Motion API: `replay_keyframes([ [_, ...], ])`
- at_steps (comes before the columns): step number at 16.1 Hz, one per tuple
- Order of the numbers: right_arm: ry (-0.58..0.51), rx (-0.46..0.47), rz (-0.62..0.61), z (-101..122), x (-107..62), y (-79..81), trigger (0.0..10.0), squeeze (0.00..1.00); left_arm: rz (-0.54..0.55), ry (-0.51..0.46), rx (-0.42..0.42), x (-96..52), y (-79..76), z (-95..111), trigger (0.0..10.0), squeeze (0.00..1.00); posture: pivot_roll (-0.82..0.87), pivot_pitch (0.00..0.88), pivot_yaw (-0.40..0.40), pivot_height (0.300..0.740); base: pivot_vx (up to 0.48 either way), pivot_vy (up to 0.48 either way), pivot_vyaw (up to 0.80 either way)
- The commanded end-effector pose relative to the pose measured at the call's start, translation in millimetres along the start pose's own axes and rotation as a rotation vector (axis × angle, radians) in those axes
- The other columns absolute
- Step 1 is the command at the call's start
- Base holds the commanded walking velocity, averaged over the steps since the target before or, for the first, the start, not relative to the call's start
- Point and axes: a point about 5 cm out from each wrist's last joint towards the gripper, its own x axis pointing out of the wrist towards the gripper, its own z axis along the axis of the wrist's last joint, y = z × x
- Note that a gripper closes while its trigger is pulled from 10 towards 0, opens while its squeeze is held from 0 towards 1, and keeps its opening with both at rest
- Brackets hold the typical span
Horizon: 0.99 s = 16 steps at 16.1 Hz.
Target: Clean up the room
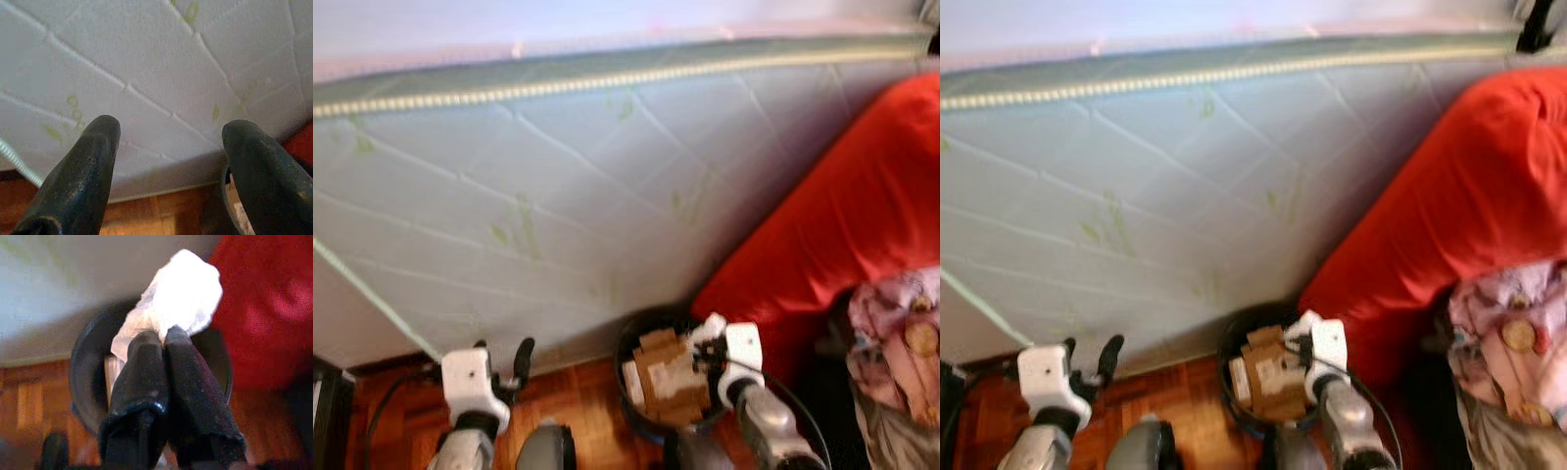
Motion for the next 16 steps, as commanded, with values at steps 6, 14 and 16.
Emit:
replay_keyframes([
  [6,0.053,0.017,-0.044,9.0,5.3,-10.1,10.0,0.00,-0.030,0.007,0.011,2.3,-6.6,10.9,10.0,0.00,0.17,0.395,-0.097,0.660,0.000,0.000,0.00],
  [14,0.078,-0.043,-0.006,26.3,13.4,-6.7,10.0,0.00,-0.026,0.012,0.001,-17.5,-15.4,22.1,10.0,0.00,0.24,0.515,-0.103,0.660,0.000,0.000,0.00],
  [16,0.097,-0.053,-0.019,24.7,13.2,-7.9,10.0,0.00,-0.022,0.018,-0.007,-23.3,-17.9,24.0,10.0,0.00,0.24,0.536,-0.103,0.660,0.000,0.000,0.00],
])
